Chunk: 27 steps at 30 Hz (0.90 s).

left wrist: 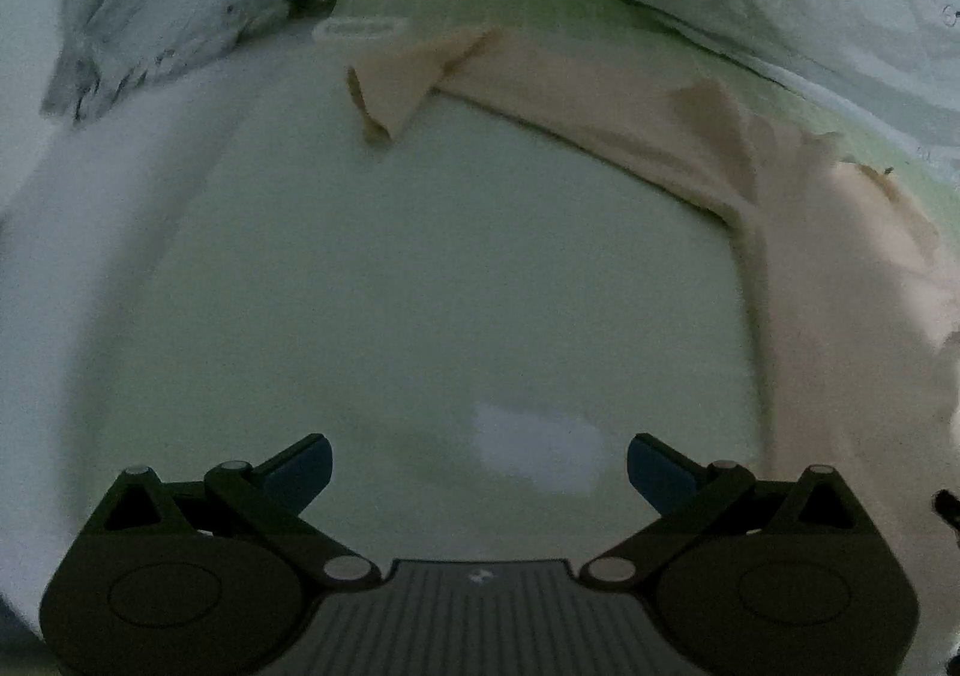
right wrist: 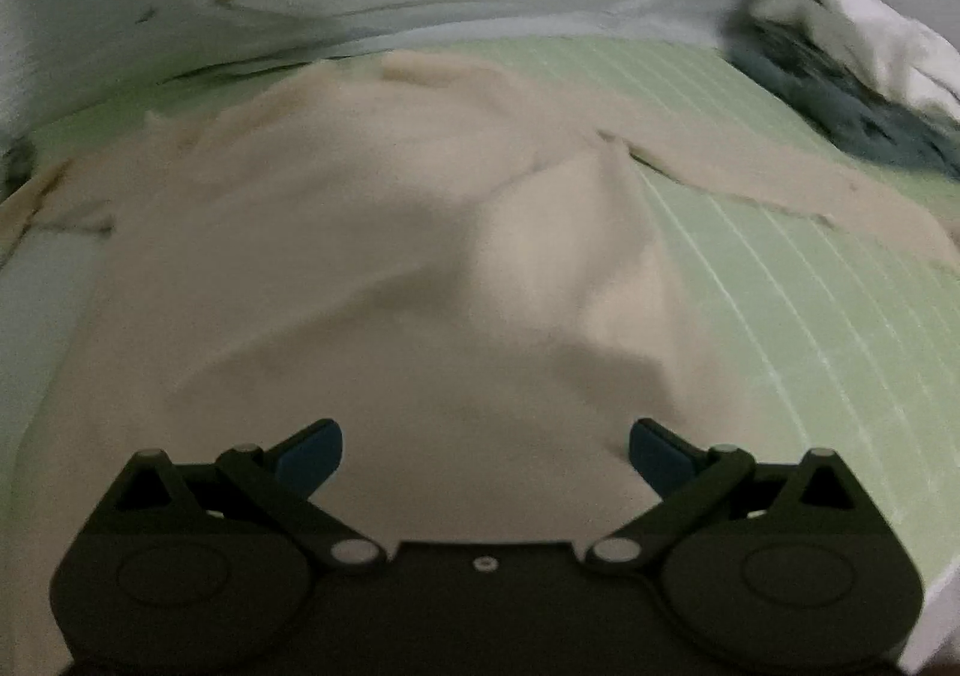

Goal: Fold clothes

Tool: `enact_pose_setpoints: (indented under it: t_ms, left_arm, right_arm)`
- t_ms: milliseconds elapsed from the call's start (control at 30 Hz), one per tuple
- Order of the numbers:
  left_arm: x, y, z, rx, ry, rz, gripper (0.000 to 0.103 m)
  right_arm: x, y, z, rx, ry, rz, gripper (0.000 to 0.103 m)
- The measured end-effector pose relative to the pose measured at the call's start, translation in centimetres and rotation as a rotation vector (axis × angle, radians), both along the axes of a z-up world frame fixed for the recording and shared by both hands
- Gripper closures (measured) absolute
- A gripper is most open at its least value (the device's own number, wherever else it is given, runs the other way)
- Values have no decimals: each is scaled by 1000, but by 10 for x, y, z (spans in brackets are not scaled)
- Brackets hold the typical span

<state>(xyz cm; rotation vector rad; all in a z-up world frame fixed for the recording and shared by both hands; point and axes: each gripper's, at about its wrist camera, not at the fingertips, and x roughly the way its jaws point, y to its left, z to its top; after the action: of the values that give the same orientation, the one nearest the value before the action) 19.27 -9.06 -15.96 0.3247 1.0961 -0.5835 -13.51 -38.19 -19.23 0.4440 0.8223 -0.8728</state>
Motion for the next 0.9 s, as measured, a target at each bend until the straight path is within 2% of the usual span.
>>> enact_pose_setpoints:
  t_ms: [267, 433, 533, 600, 833, 900]
  left_arm:
    - [78, -3, -11, 5, -48, -118, 0]
    - [117, -15, -13, -18, -64, -126, 0]
    - [135, -23, -15, -38, -65, -110, 0]
    - [146, -29, -17, -51, -68, -103, 0]
    - [163, -49, -19, -75, -125, -113, 1]
    - [167, -54, -19, -81, -145, -105, 4]
  right_arm:
    - [20, 15, -7, -58, 19, -190, 0]
    - [36, 28, 2, -62, 19, -208, 0]
    - [45, 28, -4, -24, 42, -214, 0]
    - [47, 26, -8, -8, 22, -254, 0]
    - [54, 30, -13, -77, -11, -339, 0]
    - [55, 31, -15, -104, -22, -360, 0]
